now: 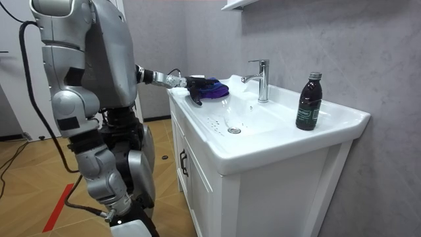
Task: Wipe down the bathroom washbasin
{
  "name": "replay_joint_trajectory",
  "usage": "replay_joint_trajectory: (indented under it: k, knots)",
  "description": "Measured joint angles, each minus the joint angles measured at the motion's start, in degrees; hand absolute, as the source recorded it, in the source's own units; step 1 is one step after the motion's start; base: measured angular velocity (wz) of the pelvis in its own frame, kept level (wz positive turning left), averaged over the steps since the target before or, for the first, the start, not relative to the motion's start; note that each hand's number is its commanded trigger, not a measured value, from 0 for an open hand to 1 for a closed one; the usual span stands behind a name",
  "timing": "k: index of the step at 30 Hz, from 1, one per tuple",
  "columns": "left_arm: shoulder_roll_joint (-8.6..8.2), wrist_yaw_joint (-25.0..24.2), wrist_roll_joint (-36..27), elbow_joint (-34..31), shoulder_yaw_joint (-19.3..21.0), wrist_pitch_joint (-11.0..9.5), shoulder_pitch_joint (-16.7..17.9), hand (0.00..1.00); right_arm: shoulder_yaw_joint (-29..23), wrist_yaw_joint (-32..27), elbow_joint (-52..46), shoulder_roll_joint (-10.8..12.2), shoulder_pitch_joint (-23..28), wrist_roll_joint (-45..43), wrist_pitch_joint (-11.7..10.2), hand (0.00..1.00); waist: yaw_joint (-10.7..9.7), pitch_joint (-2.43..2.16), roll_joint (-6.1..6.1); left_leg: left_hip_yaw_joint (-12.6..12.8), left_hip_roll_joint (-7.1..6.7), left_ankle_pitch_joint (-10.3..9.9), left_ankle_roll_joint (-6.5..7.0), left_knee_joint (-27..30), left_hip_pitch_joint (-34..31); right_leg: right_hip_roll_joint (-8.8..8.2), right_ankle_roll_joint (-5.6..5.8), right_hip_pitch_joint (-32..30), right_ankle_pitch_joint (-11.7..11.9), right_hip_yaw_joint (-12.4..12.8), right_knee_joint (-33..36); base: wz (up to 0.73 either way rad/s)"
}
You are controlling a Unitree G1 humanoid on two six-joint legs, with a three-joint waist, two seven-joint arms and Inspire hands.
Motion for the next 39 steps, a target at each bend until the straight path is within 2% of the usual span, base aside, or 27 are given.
replay_joint_trajectory:
  k: [9, 12, 16, 20, 27, 32, 39]
  knots:
    - [-0.06, -0.04, -0.53, 0.96, -0.08, 0.0, 0.0, 0.0, 0.03, -0.08, 1.22, 0.28, -0.32, 0.45, 0.0, 0.0, 0.04, -0.23, -0.36, 0.54, 0.1, 0.0, 0.0, 0.0, 0.1, 0.06, -0.07, -0.02, 0.05, 0.14, 0.01, 0.0]
    - [-0.09, -0.02, -0.53, 1.51, -0.09, 0.0, -0.01, 0.0, 0.03, -0.65, 1.26, 0.34, -0.18, 0.83, 0.04, 0.0, 0.07, -0.26, -0.3, 0.54, 0.13, 0.0, 0.0, 0.0, 0.11, 0.09, -0.1, -0.01, 0.06, 0.15, -0.01, 0.0]
    - [-0.08, 0.14, -0.42, 2.57, -0.03, 0.01, 0.01, 0.0, -0.09, -1.27, 1.22, 0.26, 0.02, 0.7, 0.41, 0.0, 0.18, -0.55, 0.15, 0.95, 0.26, 0.0, 0.0, 0.0, 0.59, 0.18, -0.2, 0.06, 0.13, 0.2, -0.03, -0.02]
    - [-0.08, 1.08, -0.44, 4.18, 0.18, -0.17, 0.09, 0.0, -0.44, -1.51, 1.2, 0.26, 0.32, 0.02, 0.54, 0.0, 0.3, -0.56, 0.17, 1.62, 0.42, 0.01, -0.01, -0.05, 1.24, 0.3, -0.24, 0.42, 0.15, 0.26, 0.01, -0.08]
    - [0.03, 2.85, 0.12, 6.68, 2.78, -0.27, -0.76, 0.0, -0.48, -2.18, 1.16, 0.18, 1.43, -2.54, 1.88, 0.0, 0.3, -0.6, -0.27, 2.26, 0.43, 0.0, -0.01, -0.09, 1.39, 0.4, -0.34, 0.44, 0.22, 1.14, 0.26, -0.06]
    - [0.19, 4.68, -0.01, 6.6, 4.98, -0.18, -0.92, 0.0, -0.65, -2.4, 1.3, 0.09, 2.7, -3.64, 4.01, 0.0, 0.25, -0.62, -0.56, 2.26, 0.46, 0.0, -0.01, -0.08, 1.04, 0.54, -0.39, -0.76, 0.25, 1.98, 1.12, -0.1]
    - [1.69, 7.9, -0.57, 6.56, 5.72, 0.05, -1.07, 0.0, -0.62, -3.02, 1.18, 0.25, 4.38, -10.34, 6.72, 0.0, 0.31, -0.52, -0.2, 2.33, 0.53, 0.0, -0.01, -0.13, 1.37, 0.76, -0.43, -1.05, 0.29, 2.94, 1.76, -0.05]
